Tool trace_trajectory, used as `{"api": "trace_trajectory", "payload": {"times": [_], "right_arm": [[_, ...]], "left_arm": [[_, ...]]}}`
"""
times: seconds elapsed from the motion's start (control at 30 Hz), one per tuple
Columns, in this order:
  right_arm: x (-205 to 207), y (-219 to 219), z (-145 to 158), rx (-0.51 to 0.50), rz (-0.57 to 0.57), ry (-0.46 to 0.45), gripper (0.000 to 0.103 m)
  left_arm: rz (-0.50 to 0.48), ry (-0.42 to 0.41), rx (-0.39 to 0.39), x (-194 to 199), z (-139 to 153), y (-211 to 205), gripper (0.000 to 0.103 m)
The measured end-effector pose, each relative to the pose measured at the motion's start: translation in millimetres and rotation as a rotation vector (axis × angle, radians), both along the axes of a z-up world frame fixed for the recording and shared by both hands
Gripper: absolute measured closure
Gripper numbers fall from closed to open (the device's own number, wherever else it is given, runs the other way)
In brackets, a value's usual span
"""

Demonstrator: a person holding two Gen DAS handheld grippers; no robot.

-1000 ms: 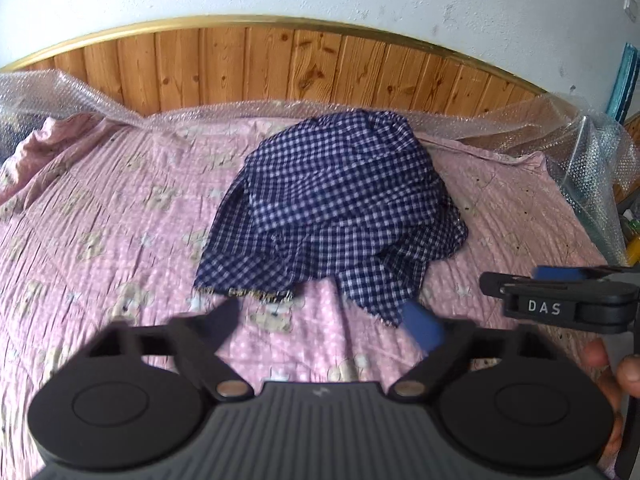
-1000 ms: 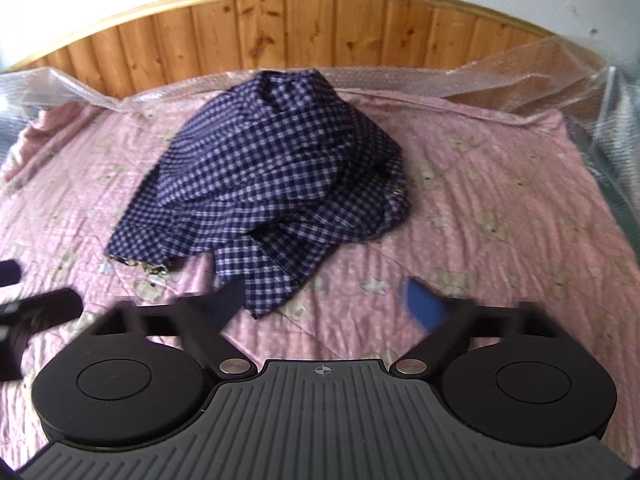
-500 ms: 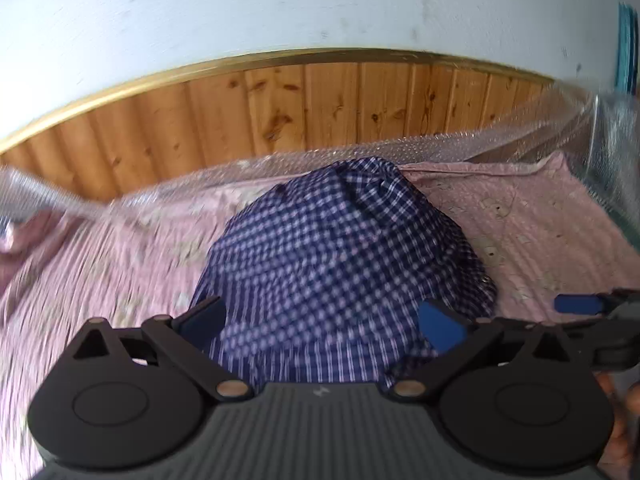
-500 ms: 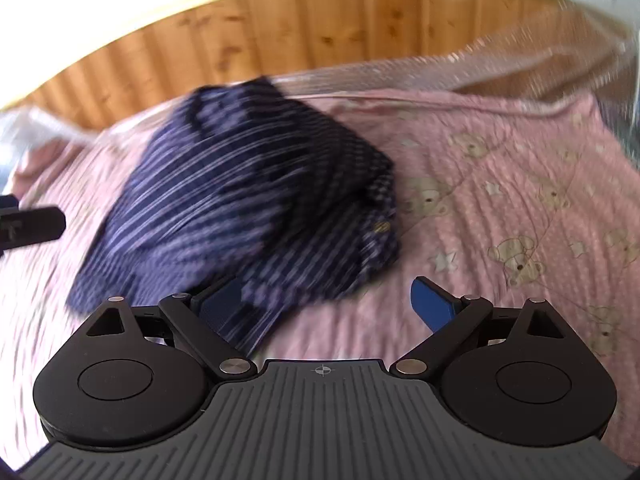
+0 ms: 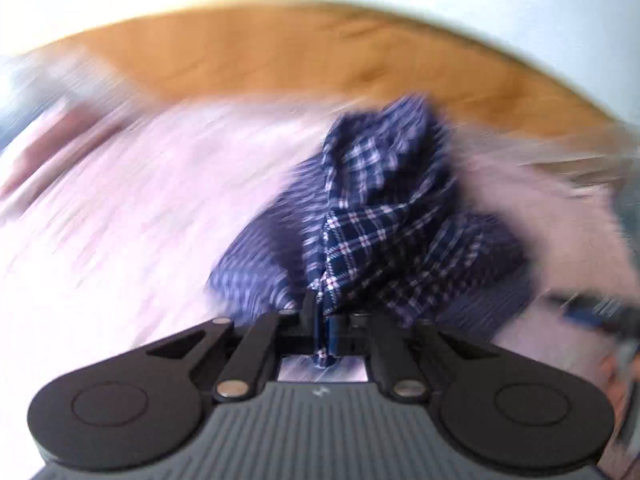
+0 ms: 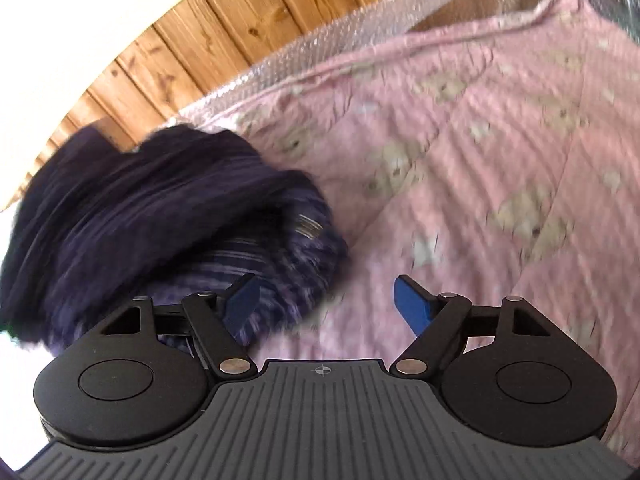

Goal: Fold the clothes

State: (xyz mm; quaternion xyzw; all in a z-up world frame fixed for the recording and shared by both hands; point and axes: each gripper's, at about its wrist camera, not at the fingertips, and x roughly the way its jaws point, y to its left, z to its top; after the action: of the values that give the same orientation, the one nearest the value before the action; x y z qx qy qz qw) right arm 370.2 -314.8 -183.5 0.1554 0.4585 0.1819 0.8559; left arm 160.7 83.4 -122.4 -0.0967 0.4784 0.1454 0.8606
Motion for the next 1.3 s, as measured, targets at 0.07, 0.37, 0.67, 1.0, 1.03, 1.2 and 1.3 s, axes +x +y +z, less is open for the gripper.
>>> {"api": "trace_trajectory", "payload": {"times": [0.07, 0.37, 0.67, 1.0, 1.03, 1.2, 1.3], "right_arm": [[-3.7, 6.5, -4.0, 0.031, 0.029, 0.03, 0.025], [-4.9, 91.4, -1.4, 0.109, 0.214, 0.072, 0.015], [-69.5, 154.2, 44.3, 0.032, 0.559, -0.115, 0.103], [-182.1, 159.7, 26.1, -0.149, 0.811, -0.1, 0.093], [-178.3, 150.2, 30.9, -0.153, 0.753, -0.107, 0.08], [-124.4, 112.9, 81.3, -0.084, 0.394, -0.249, 0.006], [-70.1, 127.9, 86.8, -0.054, 0.316, -0.236, 0.004]], "left_arm": [[0.051, 0.16, 0.085, -56.1, -16.7, 14.9, 0.099], [0.057, 0.156, 0.111, -117.4, -13.3, -13.8, 0.031], [0.042, 0.029, 0.11, -99.6, 19.8, -13.7, 0.031], [0.151, 0.012, 0.051, -126.0, 28.7, 17.6, 0.027], [0.162, 0.01, 0.046, -128.6, 29.6, 20.7, 0.026], [0.204, 0.009, -0.013, -143.4, 26.9, 24.5, 0.023], [0.193, -0.004, -0.041, -147.9, 25.7, 18.3, 0.023]]}}
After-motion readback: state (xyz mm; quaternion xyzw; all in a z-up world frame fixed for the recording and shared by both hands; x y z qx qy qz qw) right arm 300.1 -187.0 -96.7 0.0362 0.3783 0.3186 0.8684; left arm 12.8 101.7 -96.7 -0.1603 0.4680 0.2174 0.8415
